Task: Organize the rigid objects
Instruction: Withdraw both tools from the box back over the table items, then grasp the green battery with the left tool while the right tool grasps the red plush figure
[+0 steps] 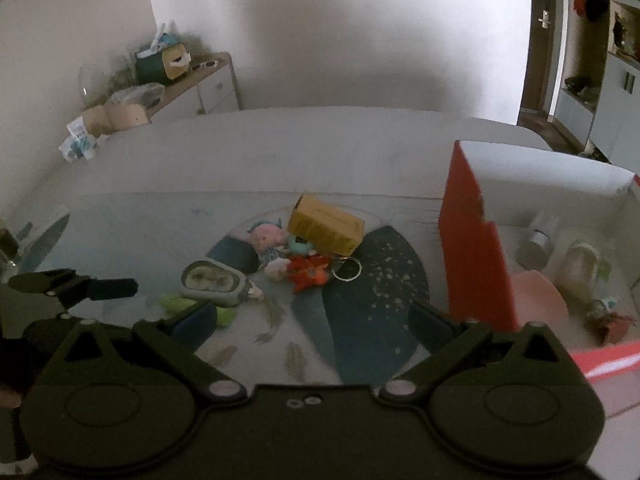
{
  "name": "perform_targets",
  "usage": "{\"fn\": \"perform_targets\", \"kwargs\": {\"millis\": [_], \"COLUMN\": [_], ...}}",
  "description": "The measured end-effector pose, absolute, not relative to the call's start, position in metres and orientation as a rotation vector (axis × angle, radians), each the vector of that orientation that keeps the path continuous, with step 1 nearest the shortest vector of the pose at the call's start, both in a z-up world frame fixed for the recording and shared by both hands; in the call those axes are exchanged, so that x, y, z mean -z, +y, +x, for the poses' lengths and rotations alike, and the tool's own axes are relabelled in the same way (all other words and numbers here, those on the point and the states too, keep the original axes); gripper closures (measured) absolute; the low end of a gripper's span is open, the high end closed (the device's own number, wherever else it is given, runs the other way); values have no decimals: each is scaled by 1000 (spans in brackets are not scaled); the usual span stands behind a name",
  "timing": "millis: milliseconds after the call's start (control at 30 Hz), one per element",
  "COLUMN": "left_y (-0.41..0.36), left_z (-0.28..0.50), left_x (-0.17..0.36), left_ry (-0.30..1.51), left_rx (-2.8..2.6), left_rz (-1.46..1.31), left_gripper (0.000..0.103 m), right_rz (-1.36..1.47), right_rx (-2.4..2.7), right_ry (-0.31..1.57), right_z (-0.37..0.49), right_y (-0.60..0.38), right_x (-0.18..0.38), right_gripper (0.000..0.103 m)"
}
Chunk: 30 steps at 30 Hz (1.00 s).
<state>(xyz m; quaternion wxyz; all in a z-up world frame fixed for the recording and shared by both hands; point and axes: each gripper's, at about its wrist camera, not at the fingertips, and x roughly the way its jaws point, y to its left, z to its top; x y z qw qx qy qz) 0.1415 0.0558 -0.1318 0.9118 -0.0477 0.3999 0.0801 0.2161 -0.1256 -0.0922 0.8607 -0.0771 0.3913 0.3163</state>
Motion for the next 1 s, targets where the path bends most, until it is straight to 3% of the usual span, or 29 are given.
{"fn": "perform_targets", "kwargs": {"millis": [633, 933, 1000], "left_y": [58, 53, 51], "left_z": [167, 172, 172], "left_x": [160, 166, 166], "left_ry": [874, 859, 856], "left_rx": [-197, -232, -235], "left_rz": [-209, -164, -152], "left_gripper": [22, 21, 21], "right_rz": [-230, -271, -283], "right_rx": [-703, -685, -683], "right_ry": [913, 931, 926], "right_z": [256, 275, 276], "right_y": [-90, -74, -73], "right_x": [132, 153, 155], "right_gripper": [10, 31, 42]}}
